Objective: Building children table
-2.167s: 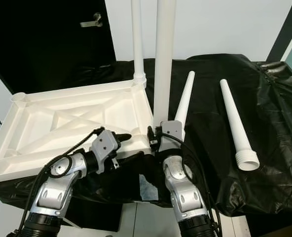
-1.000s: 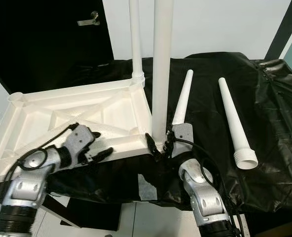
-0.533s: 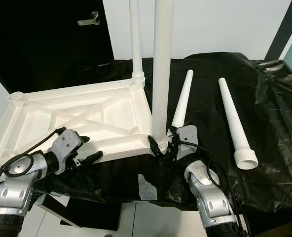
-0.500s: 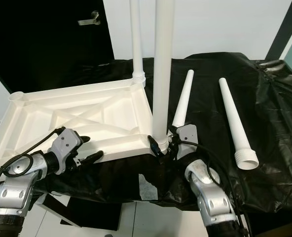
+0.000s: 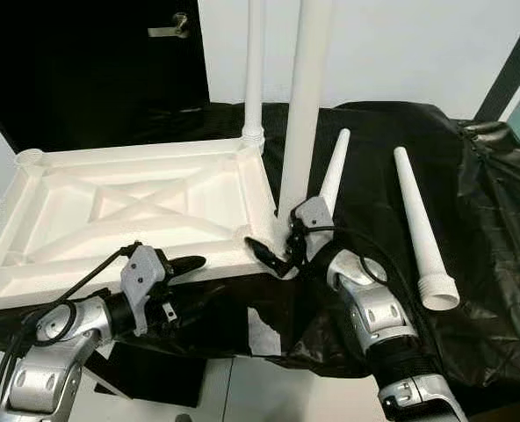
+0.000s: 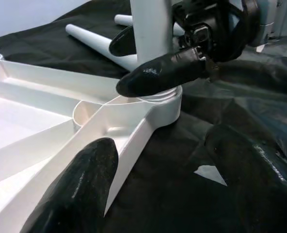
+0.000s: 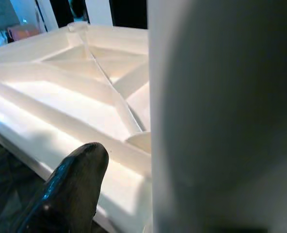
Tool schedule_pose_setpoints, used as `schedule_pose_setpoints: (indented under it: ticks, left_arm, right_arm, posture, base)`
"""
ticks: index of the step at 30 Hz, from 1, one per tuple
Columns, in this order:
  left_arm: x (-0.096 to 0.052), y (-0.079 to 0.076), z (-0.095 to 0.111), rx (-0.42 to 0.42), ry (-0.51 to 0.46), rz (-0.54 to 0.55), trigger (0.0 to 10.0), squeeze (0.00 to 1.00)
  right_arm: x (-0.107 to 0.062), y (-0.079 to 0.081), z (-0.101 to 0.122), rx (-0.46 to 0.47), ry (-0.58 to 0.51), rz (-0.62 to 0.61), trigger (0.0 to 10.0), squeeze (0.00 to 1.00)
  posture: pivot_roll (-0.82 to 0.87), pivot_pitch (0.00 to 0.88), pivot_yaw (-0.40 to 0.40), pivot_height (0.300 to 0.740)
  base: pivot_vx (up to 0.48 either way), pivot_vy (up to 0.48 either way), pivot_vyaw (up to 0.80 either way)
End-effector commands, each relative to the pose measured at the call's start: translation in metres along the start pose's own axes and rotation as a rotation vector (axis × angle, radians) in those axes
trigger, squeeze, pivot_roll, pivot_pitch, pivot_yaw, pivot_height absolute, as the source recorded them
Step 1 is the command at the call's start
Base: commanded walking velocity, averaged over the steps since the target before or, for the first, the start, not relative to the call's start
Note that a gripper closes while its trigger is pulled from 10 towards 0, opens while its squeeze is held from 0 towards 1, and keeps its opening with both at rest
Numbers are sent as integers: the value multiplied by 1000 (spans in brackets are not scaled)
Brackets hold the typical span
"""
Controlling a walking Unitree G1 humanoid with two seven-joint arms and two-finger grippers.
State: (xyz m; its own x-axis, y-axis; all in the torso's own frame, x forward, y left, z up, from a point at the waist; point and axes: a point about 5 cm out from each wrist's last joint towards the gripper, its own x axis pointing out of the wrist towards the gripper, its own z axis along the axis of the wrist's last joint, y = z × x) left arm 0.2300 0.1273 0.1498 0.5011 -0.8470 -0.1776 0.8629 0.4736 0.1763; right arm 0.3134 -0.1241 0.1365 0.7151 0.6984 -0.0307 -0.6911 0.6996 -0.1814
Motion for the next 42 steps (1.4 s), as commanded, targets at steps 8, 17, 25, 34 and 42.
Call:
schedule_pose_setpoints:
  ticks: [8, 17, 25, 34, 42]
  left_arm:
    - [13, -11, -7, -32, 8, 79, 10000, 0]
    - [14, 18, -6, 2, 38, 240, 10000, 0]
    - [19, 29, -4, 33, 47, 280, 10000, 0]
    - [24, 37, -1, 49, 44, 280, 10000, 0]
    - [26, 43, -1, 59, 46, 282, 10000, 0]
  right_arm:
    - [3, -4, -3, -24, 27, 65, 0, 0]
    - [0, -2, -11, 24, 32, -36, 0, 0]
    - [1, 7, -15, 57, 54, -261, 0, 0]
    - [-1, 18, -22, 113, 88, -581, 0, 0]
    - [7, 34, -12, 157, 43, -673, 10000, 0]
  posture:
    - [68, 0, -56, 740]
    - [29, 0, -14, 740]
    - [-3, 0, 15, 740]
    - [-28, 0, 37, 740]
    - [-41, 0, 44, 740]
  base:
    - [0, 0, 0]
    - [0, 0, 0]
    - [0, 0, 0]
    - [0, 0, 0]
    - [0, 0, 0]
